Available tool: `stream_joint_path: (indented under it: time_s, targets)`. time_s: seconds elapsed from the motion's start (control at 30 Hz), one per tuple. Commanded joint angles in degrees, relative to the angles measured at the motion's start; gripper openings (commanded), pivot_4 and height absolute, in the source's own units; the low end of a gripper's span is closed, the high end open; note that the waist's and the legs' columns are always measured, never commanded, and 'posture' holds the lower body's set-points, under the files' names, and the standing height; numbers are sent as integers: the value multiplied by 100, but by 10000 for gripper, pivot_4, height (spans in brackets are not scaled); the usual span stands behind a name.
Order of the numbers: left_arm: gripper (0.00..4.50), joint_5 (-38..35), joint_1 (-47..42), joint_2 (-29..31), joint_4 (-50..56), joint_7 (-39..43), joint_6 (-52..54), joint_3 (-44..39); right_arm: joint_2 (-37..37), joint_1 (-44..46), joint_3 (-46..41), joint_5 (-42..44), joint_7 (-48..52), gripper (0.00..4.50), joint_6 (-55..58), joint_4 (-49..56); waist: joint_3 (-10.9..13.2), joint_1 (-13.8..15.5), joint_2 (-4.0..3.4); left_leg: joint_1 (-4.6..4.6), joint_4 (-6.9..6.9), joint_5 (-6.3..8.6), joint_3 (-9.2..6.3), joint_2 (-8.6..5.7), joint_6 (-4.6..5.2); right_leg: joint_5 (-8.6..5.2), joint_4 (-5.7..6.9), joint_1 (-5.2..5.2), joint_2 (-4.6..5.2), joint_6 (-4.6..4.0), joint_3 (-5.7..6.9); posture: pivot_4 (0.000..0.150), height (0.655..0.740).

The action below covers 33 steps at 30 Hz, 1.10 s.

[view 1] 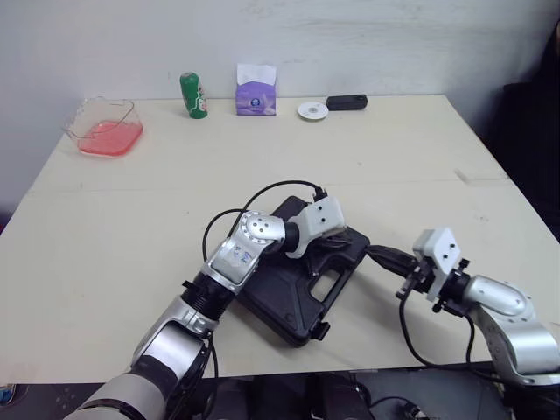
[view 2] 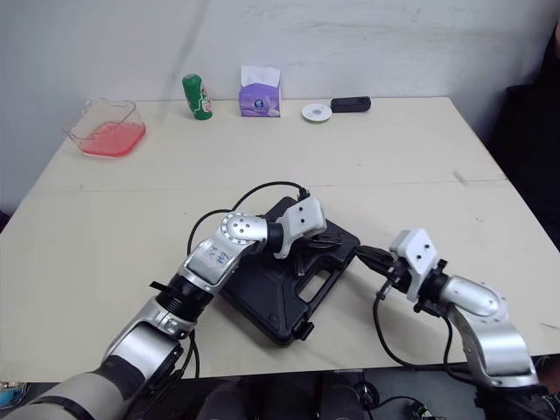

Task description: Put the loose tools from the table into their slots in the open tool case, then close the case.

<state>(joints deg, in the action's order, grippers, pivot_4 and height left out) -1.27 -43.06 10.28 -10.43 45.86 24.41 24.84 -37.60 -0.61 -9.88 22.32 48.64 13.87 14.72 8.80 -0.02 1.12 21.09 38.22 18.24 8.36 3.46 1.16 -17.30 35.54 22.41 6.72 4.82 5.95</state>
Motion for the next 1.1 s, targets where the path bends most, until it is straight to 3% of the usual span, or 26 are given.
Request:
stream_joint_path:
  time_s: [0.03, 0.17, 0.4, 0.57, 0.7, 1.1]
  targets:
    - [1064, 203, 381, 241, -322, 118, -19, 175, -135, -246, -312, 213, 147, 0, -48, 309, -1, -9, -1, 0, -1, 0, 0, 1, -1, 0, 0, 0, 0, 0, 0, 1500, 7400]
    - [1064, -110, 309, 450, 492, 445, -648, -146, -276, -557, -444, 306, 347, 0, -71, 471, 12, -12, -14, 3, -8, 0, 2, 13, -14, -6, 1, 10, -4, -12, -4, 1500, 7400]
    - [1064, -1726, 572, 555, 2087, 1240, -754, -1082, -510, -856, -498, 417, 746, 0, -152, 690, 104, 10, -43, 28, -7, -8, 3, 10, -23, -6, 7, 31, -16, -14, 1, 1500, 7400]
    - [1064, -2455, 917, 1382, 2952, 1864, -454, -1515, -546, -1048, -268, 436, 1211, 0, -569, 1098, 126, -13, -46, 22, -8, -24, 10, 7, -51, -6, 3, 28, -28, -11, 4, 1500, 7400]
    - [1064, -2332, 1551, 2193, 3528, 2105, -497, -1400, -517, -1338, 127, 374, 1315, 0, -553, 1472, 131, -9, -47, 18, -19, -22, 7, 13, -51, -7, 3, 31, -38, -14, 3, 1500, 7400]
    - [1064, -1568, 3118, 2810, 4628, 1241, -459, -1086, -709, -1714, 910, 222, 1567, 0, -521, 1746, 141, 34, -35, 27, -16, 5, 2, 14, -27, -7, -14, 29, -8, -14, -15, 1500, 7400]
